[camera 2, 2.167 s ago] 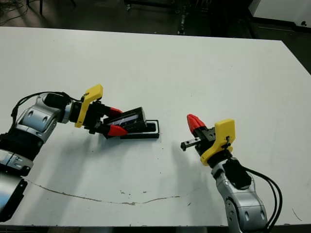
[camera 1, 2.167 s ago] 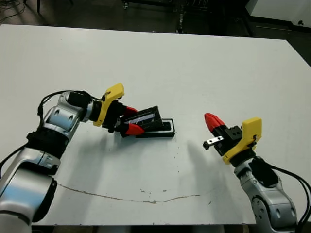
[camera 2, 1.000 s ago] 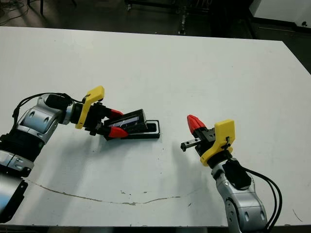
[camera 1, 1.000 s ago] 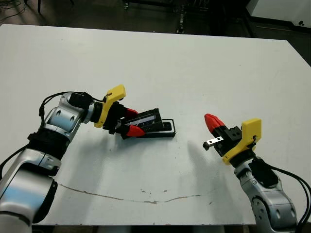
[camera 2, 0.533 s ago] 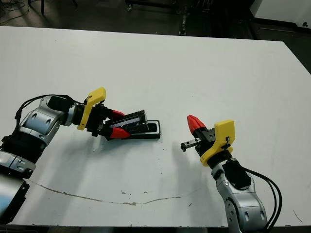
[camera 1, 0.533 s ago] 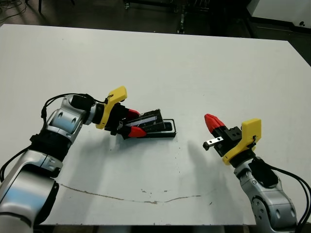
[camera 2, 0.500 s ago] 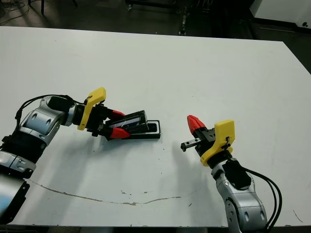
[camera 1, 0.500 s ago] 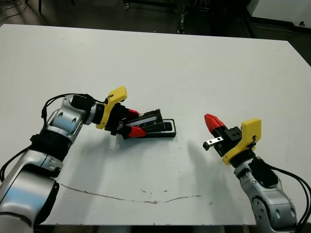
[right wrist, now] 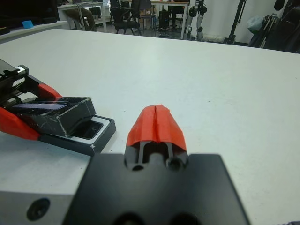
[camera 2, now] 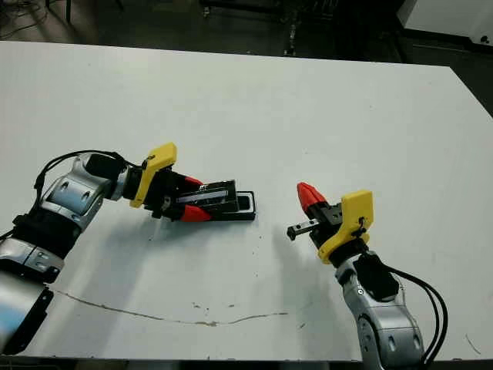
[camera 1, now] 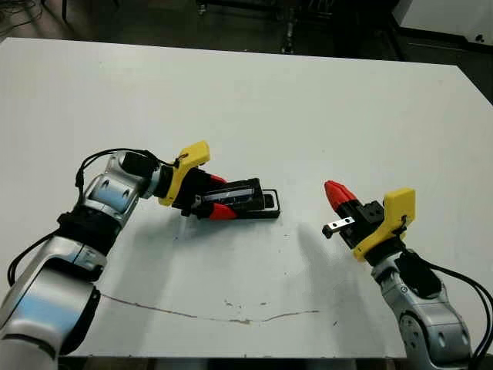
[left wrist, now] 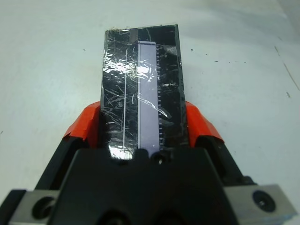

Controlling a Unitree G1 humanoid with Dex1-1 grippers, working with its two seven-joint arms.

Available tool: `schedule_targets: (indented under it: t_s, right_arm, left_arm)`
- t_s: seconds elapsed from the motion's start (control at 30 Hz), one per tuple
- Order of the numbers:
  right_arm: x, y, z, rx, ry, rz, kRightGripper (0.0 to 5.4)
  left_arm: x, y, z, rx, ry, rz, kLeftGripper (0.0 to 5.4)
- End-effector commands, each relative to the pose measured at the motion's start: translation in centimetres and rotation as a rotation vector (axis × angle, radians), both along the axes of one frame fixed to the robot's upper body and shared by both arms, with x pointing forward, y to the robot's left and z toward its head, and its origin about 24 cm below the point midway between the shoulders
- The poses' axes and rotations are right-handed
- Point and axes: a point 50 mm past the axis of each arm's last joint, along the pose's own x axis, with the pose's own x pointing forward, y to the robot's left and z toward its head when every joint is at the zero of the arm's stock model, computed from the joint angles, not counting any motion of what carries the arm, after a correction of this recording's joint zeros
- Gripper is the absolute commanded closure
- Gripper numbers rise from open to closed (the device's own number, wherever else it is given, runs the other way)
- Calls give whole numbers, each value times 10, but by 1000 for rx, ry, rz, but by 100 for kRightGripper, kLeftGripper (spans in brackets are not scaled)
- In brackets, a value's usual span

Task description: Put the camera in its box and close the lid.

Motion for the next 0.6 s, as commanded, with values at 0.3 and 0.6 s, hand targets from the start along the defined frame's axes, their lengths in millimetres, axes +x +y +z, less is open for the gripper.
schedule_targets:
  t_s: [0.3,0.6]
  right_arm:
    - [1,-5,-1,5,12,-13,540]
    - [0,-6,0,-2,11,-19,540]
  left_arm:
    - [-19,-33,-37,12,99,-95,225]
    - [-18,-39,-38,25,91,-109,225]
